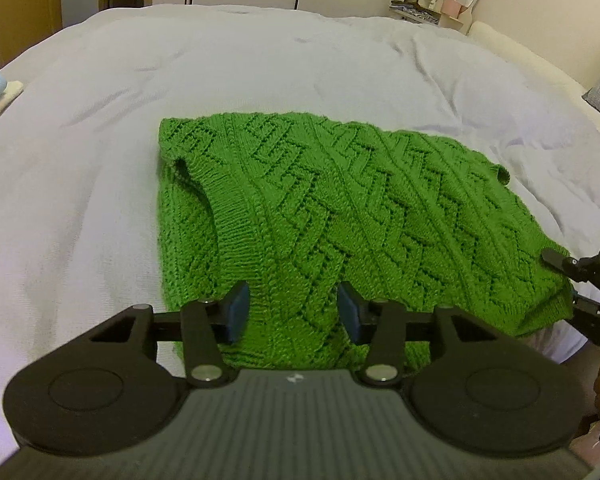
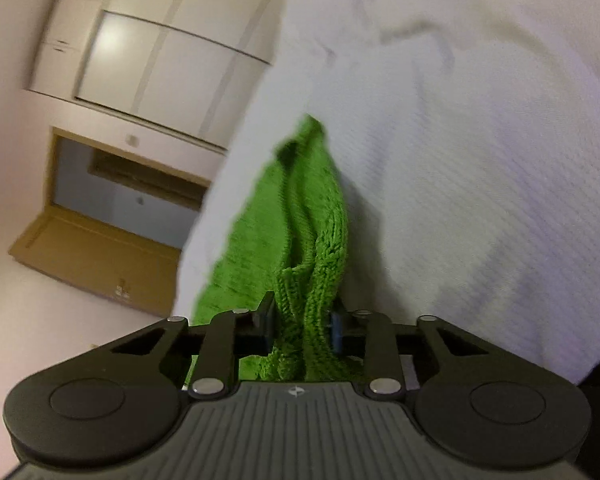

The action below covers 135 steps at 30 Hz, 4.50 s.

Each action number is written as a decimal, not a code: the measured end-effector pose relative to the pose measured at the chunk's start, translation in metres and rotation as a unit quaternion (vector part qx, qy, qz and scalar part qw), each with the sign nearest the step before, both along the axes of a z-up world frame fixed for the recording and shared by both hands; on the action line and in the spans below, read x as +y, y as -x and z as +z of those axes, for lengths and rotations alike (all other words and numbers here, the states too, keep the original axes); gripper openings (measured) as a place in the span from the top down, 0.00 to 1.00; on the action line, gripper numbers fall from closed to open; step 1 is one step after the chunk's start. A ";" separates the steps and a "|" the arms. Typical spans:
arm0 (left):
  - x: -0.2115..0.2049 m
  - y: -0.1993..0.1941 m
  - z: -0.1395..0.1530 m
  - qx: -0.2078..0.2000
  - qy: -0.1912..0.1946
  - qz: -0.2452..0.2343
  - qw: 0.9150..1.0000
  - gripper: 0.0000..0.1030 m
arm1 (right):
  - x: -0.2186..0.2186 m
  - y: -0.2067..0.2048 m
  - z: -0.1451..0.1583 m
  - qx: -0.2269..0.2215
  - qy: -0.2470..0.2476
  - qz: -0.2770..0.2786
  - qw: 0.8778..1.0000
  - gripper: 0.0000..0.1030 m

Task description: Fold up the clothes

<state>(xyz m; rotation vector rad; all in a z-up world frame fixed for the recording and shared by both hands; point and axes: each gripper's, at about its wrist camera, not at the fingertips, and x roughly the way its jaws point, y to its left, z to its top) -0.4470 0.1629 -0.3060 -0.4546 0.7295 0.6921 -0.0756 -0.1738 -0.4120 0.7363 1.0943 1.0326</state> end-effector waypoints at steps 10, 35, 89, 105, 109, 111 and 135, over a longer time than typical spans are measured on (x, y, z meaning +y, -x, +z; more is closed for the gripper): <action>0.012 0.018 -0.002 -0.011 0.013 -0.020 1.000 0.62 | 0.056 0.037 0.070 -0.201 0.193 0.025 0.960 0.81; 0.044 0.098 0.010 -0.149 0.112 0.034 0.982 0.60 | 0.154 0.220 0.114 -0.449 0.075 0.336 0.824 0.47; 0.112 0.048 -0.015 -0.144 0.104 0.046 0.983 0.85 | 0.213 0.094 0.064 -0.250 0.158 0.203 0.933 0.77; 0.198 0.002 -0.020 -0.173 0.153 0.041 0.972 0.78 | 0.238 0.013 0.049 -0.135 0.114 0.175 0.969 0.73; 0.189 0.010 -0.008 -0.194 0.104 0.033 0.975 0.91 | 0.247 0.020 0.051 -0.162 0.143 0.186 0.959 0.73; 0.178 0.016 0.009 -0.198 0.061 0.027 0.978 0.91 | 0.245 0.025 0.057 -0.173 0.136 0.188 0.957 0.73; 0.123 0.068 -0.004 -0.156 0.112 0.099 0.976 0.56 | 0.235 0.070 0.079 -0.283 0.197 0.210 0.915 0.64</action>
